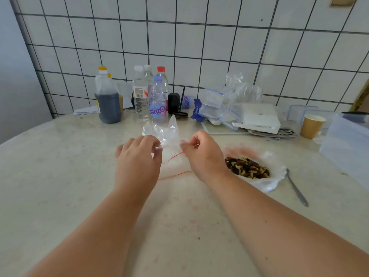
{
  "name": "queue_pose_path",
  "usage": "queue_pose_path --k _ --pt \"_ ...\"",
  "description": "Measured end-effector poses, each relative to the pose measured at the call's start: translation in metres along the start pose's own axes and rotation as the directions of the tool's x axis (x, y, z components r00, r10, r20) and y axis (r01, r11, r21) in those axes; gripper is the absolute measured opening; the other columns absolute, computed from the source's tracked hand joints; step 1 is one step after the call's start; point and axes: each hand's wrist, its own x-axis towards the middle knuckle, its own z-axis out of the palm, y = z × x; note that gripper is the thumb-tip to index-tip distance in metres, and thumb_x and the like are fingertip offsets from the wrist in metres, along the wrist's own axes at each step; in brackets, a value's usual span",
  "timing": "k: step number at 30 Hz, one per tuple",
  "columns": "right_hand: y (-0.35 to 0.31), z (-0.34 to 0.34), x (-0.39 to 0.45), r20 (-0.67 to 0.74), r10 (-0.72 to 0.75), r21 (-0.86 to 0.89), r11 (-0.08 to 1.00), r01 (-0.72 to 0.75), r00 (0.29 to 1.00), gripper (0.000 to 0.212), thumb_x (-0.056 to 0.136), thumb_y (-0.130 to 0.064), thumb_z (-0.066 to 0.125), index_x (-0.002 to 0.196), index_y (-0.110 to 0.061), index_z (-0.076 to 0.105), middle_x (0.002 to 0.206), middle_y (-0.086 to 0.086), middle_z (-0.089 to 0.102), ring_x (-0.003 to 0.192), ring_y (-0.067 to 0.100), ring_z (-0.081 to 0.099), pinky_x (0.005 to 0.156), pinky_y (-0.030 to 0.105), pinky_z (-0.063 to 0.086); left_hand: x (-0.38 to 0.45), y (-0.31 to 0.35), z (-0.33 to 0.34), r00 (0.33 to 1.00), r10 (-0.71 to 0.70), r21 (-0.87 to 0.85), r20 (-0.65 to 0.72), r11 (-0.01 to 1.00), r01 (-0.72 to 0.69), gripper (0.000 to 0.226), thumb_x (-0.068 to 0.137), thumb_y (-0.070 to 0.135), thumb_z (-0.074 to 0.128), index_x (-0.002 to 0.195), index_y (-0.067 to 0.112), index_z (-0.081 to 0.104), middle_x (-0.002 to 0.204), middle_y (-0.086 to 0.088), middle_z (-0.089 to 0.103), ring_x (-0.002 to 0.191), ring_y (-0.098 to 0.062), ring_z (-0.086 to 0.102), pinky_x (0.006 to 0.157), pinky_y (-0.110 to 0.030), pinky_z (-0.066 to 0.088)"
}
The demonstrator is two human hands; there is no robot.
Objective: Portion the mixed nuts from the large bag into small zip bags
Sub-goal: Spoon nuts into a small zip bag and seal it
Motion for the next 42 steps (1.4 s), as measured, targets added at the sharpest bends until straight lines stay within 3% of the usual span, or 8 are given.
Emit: queue_pose_path --k 8,13,21,25,30,34,38,42 --pt "0.016 -0.067 -0.018 -0.164 -0.217 -0.15 0.97 0.193 0.962 0.04 0.079 -0.001 0.059 0.064 -0.028 0.035 0.072 -0.008 0.046 0.065 0.005 0.045 0.063 0.013 0.035 0.001 0.036 -0.007 0.996 0.042 -0.002 0.077 0.999 -0.042 0.018 0.092 -0.003 0.059 0.104 0.009 0.066 0.104 -0.009 0.059 0.089 -0.033 0.055 0.067 -0.037 0.038" --pt "0.041 -0.1 -0.029 -0.205 -0.242 -0.266 0.946 0.184 0.948 0.026 0.073 0.005 0.053 0.072 -0.021 0.047 0.085 -0.007 0.049 0.072 0.013 0.045 0.06 0.025 0.038 0.01 0.075 0.008 0.97 -0.022 -0.03 0.242 0.999 0.03 0.025 0.096 0.001 0.055 0.115 0.016 0.058 0.114 -0.003 0.049 0.085 -0.028 0.055 0.073 -0.037 0.046" --pt "0.085 -0.139 -0.041 -0.349 0.006 -0.106 0.993 -0.046 0.937 0.022 0.082 -0.016 0.07 0.078 -0.03 0.054 0.082 -0.011 0.059 0.073 0.0 0.054 0.063 0.012 0.04 -0.002 0.113 0.046 0.928 -0.17 -0.316 0.331 0.907 0.278 0.021 0.09 0.02 0.067 0.087 0.035 0.053 0.106 0.005 0.061 0.086 -0.02 0.068 0.062 -0.03 0.042" --pt "0.1 -0.141 -0.05 -0.35 0.075 -0.089 0.99 -0.113 0.934 0.026 0.073 -0.006 0.067 0.081 -0.028 0.057 0.081 -0.011 0.059 0.075 -0.007 0.053 0.062 0.005 0.038 -0.017 0.11 0.064 0.899 -0.291 -0.393 0.327 0.823 0.41 0.014 0.086 0.022 0.073 0.082 0.029 0.063 0.074 0.006 0.074 0.073 -0.012 0.072 0.056 -0.029 0.042" --pt "0.106 -0.144 -0.045 -0.277 0.154 -0.01 0.986 -0.164 0.948 0.019 0.076 -0.011 0.078 0.071 -0.025 0.067 0.061 -0.029 0.063 0.062 -0.018 0.056 0.054 0.002 0.037 -0.016 0.106 0.075 0.745 -0.194 -0.657 0.638 0.368 0.658 0.009 0.075 0.005 0.083 0.075 0.013 0.082 0.084 -0.014 0.08 0.084 -0.026 0.079 0.077 -0.03 0.062" --pt "0.103 -0.151 -0.043 -0.088 0.193 0.325 0.933 -0.155 0.977 0.014 0.079 0.002 0.078 0.077 -0.01 0.071 0.059 -0.03 0.064 0.05 -0.014 0.057 0.049 0.001 0.037 -0.012 0.103 0.074 0.604 -0.013 -0.605 0.797 -0.008 0.796 0.014 0.075 0.008 0.069 0.072 0.012 0.082 0.085 -0.014 0.078 0.084 -0.024 0.078 0.073 -0.033 0.063" --pt "0.104 -0.154 -0.038 0.187 0.295 0.709 0.62 -0.337 0.937 0.022 0.084 0.009 0.065 0.08 -0.01 0.076 0.076 0.004 0.073 0.038 0.001 0.041 0.039 0.015 0.024 -0.01 0.103 0.071 0.498 0.037 -0.474 0.866 -0.253 0.843 0.013 0.079 0.002 0.061 0.08 0.007 0.073 0.068 -0.004 0.066 0.072 -0.02 0.074 0.073 -0.042 0.063" --pt "0.107 -0.16 -0.037 0.405 0.238 0.827 0.317 -0.465 0.883 0.022 0.076 -0.003 0.059 0.084 -0.01 0.079 0.065 0.003 0.058 0.039 0.005 0.029 0.039 0.017 0.017 -0.007 0.102 0.067 0.46 0.035 -0.404 0.887 -0.424 0.811 0.028 0.076 -0.008 0.058 0.099 0.006 0.063 0.065 -0.004 0.06 0.06 -0.018 0.065 0.079 -0.044 0.06"
